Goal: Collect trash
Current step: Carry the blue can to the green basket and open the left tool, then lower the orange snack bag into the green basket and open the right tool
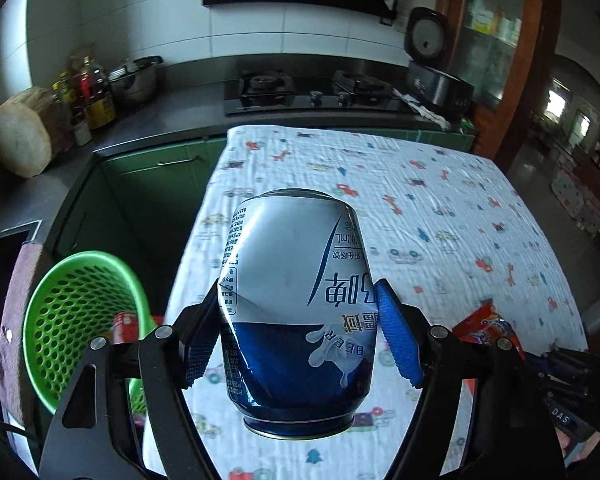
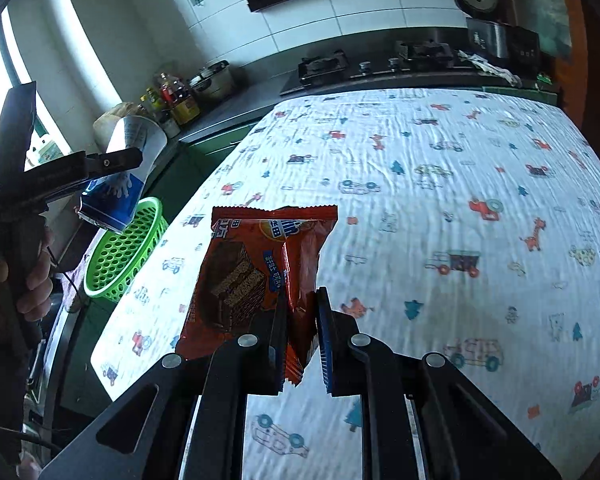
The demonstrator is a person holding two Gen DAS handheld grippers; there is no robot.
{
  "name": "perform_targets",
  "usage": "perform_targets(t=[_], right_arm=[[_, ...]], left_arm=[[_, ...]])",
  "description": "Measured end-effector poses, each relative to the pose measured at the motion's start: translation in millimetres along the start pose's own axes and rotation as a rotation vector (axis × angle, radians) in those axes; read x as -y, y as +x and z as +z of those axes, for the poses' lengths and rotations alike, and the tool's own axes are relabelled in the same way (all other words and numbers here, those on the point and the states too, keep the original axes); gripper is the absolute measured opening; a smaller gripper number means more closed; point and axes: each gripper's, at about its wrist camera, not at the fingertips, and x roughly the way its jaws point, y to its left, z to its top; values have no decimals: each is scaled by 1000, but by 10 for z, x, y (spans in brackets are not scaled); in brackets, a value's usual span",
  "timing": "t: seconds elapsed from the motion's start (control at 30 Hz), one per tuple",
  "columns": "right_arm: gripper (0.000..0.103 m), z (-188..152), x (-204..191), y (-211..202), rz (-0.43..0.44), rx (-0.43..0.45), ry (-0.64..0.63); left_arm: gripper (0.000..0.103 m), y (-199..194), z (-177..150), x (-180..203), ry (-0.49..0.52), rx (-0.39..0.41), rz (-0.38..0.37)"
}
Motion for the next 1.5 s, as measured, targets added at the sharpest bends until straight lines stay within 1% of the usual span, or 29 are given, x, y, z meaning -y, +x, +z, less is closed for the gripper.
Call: perform_targets(t=[0.17,0.33,0.4,0.47,0.6,0.7,0.93,1.07,1.23,1.43,1.5], right_arm=[[14,174,-387,195,60,-6,-74],[14,336,-818,451,114,-21,-136],[14,397,-971,554,130,-29,-157],[14,458,-1128,668,143,-37,-178],[14,585,-1449,894,165,-56,-220],[14,659,-1688,1065,184,-71,-252],[14,824,-2226,1489,223,-103,-326],[14,898,-2513,1745,238,-121,-354],[14,936,-2790,2021,241,-141,-380],[15,933,-3021,2368,227,-185,-385],[15,926,-3076,2478,245,-211,-381]], left_arm=[[72,-154,-119,-815,-132,2,116],[72,-85,-288,-1642,-248,-56,213],[72,-15,-366,-1938,-286,-82,223],[72,61,-452,-2186,-319,-109,251],[73,217,-591,-2557,-376,-149,245],[73,333,-681,-2710,-404,-181,240],[73,454,-889,-2948,-453,-212,222],[74,442,-946,-3039,-475,-210,217],[74,338,-980,-3150,-504,-191,214],[74,191,-1013,-3225,-529,-166,220],[74,155,-1032,-3245,-538,-160,217]])
